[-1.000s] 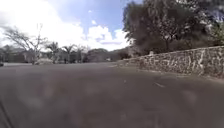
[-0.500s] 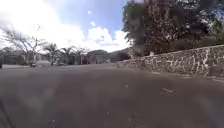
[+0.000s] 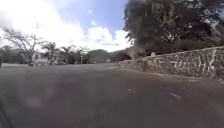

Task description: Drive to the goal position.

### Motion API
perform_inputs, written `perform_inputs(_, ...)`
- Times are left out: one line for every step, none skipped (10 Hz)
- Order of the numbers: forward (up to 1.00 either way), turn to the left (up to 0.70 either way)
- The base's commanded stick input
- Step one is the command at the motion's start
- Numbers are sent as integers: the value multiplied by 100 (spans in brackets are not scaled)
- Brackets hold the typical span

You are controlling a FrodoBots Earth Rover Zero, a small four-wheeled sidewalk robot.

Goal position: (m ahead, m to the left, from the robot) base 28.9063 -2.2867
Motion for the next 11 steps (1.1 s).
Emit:
perform_inputs(70,2)
perform_inputs(70,2)
perform_inputs(70,2)
perform_inputs(70,2)
perform_inputs(70,2)
perform_inputs(70,2)
perform_inputs(70,0)
perform_inputs(70,0)
perform_inputs(70,0)
perform_inputs(70,0)
perform_inputs(70,0)
